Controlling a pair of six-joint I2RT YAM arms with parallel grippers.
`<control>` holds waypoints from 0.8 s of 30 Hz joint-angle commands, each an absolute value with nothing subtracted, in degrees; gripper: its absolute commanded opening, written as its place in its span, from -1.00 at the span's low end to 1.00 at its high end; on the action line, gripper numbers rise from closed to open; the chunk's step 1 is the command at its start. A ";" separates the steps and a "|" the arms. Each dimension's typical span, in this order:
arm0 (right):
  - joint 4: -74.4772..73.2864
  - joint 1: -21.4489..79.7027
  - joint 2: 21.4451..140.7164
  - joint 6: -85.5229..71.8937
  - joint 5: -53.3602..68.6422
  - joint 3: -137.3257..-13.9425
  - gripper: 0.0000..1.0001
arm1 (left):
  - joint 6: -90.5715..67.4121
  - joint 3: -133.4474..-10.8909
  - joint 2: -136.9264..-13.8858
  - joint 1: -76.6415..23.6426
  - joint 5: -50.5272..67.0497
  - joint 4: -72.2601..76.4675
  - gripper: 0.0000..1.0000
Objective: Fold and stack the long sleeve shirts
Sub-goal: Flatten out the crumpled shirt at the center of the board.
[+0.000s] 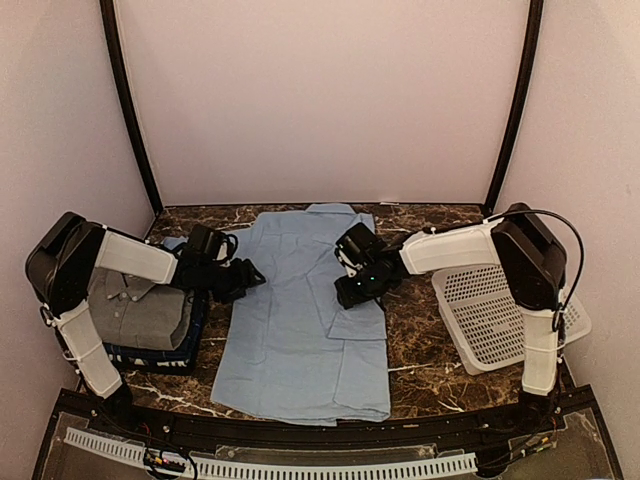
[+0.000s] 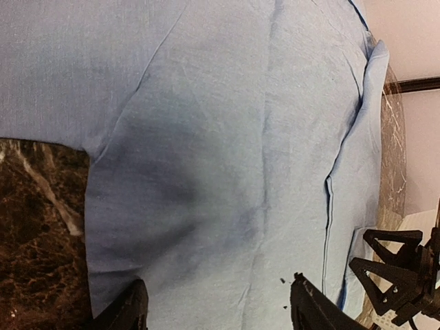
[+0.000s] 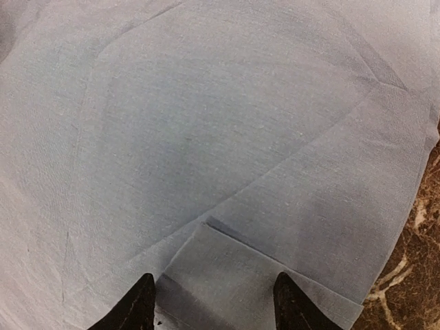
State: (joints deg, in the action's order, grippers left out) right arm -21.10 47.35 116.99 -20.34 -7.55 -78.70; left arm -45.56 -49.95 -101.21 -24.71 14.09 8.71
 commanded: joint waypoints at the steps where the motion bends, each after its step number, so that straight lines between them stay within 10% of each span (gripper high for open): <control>1: -22.43 48.52 118.86 -22.12 -7.99 -81.08 0.04 | -44.75 -47.56 -100.20 -22.85 12.84 4.68 0.39; 11: -23.30 48.52 118.20 -22.72 -8.84 -81.87 -0.71 | -44.51 -47.17 -100.01 -22.50 13.53 5.14 0.38; 24: -29.59 50.40 121.74 -24.39 -13.96 -89.69 0.08 | -44.41 -46.91 -99.94 -22.50 15.00 6.46 0.36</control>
